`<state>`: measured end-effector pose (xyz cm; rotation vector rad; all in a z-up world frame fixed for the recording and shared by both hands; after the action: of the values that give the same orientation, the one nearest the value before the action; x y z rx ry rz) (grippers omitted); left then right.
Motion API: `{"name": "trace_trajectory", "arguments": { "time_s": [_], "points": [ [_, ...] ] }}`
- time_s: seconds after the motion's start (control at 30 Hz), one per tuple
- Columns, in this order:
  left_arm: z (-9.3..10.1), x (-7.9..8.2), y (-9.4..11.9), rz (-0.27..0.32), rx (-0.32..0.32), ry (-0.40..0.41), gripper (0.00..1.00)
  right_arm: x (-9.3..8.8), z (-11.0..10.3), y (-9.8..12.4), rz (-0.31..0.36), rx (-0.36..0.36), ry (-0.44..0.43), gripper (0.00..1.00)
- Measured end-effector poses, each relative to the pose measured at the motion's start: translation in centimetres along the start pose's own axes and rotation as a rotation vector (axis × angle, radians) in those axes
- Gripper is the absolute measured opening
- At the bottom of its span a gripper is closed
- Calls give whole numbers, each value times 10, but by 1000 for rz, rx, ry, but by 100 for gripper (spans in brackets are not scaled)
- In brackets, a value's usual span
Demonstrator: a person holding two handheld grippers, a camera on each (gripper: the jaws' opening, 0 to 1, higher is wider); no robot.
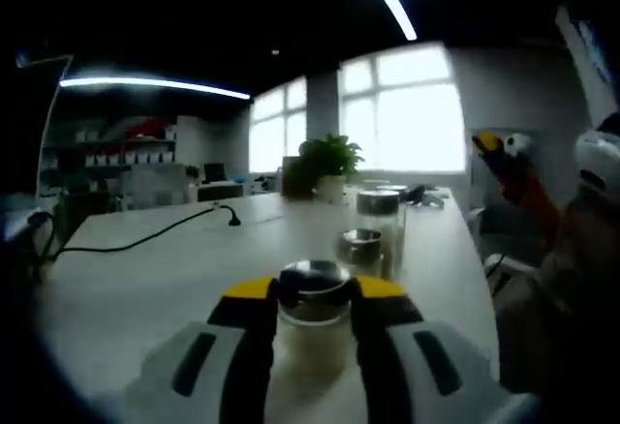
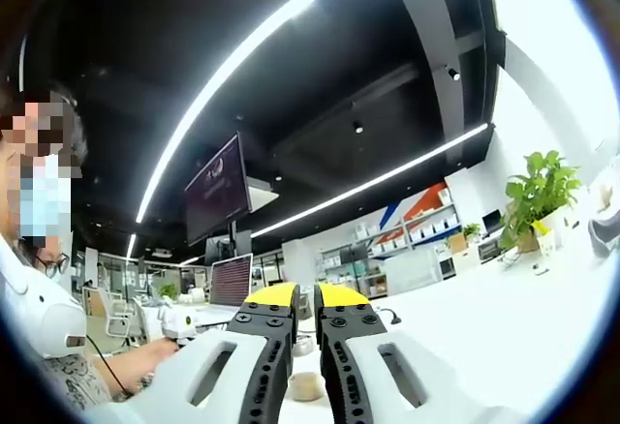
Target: Rotate the seasoning bottle until the label or dispensing opening points toward the visible target arrow and the bottle remains upright within the marked orientation range
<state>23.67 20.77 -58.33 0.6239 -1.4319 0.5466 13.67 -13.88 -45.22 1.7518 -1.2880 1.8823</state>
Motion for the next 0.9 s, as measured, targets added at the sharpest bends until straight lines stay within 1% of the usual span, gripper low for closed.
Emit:
{"name": "trace_trajectory", "arguments": {
  "time_s": [0.03, 0.07, 0.1, 0.13, 0.17, 0.3, 0.37, 0.47, 0.53, 0.63, 0.77, 0.9],
  "points": [
    [0, 0, -1, 1, -22, -7, 32, 0, 0, 0, 0, 0, -1, 4],
    [0, 0, -1, 6, -43, 9, 32, 0, 0, 0, -1, 0, -1, 4],
    [-1, 0, -1, 8, -52, 8, 32, 0, 0, 0, -1, 0, -3, 4],
    [0, 0, -1, 10, -74, 0, 32, 0, 0, 0, -1, 0, -4, 4],
    [-2, 0, -1, 9, -84, 10, 32, 0, 0, 0, -1, 1, -5, 4],
    [-2, 1, -3, -8, -140, 2, 32, 2, 1, 1, 3, 0, -9, 4],
    [-1, 1, -4, -14, -183, -1, 32, 2, 1, 1, 3, -1, -10, 4],
    [-2, 1, -5, -8, -238, 23, 32, 0, 1, 1, -1, -1, -9, 4],
    [-4, 0, -7, -8, -245, 28, 32, -1, 2, 2, 0, -4, -10, 4],
    [-1, 1, -8, -10, -260, 23, 32, -2, 6, 2, 1, -12, -22, 4],
    [-1, 0, -8, -17, -283, 14, 32, 0, 6, 2, 6, -11, -27, 4],
    [4, -1, -8, -15, -314, 36, 32, -2, 3, 2, 4, -3, -13, 4]
  ]
}}
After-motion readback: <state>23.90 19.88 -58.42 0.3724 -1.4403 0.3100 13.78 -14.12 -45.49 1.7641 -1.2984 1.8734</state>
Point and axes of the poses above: the point that each gripper's makers call its tool centre point, and the gripper's own axes: y roughly backward along the fingers, z roughly to its right, x roughly out of its top, the point moved 1 cm from there along y, roughly backward along the fingers, and after that the axes turned 3 degrees about y, right-handed, at the moved point
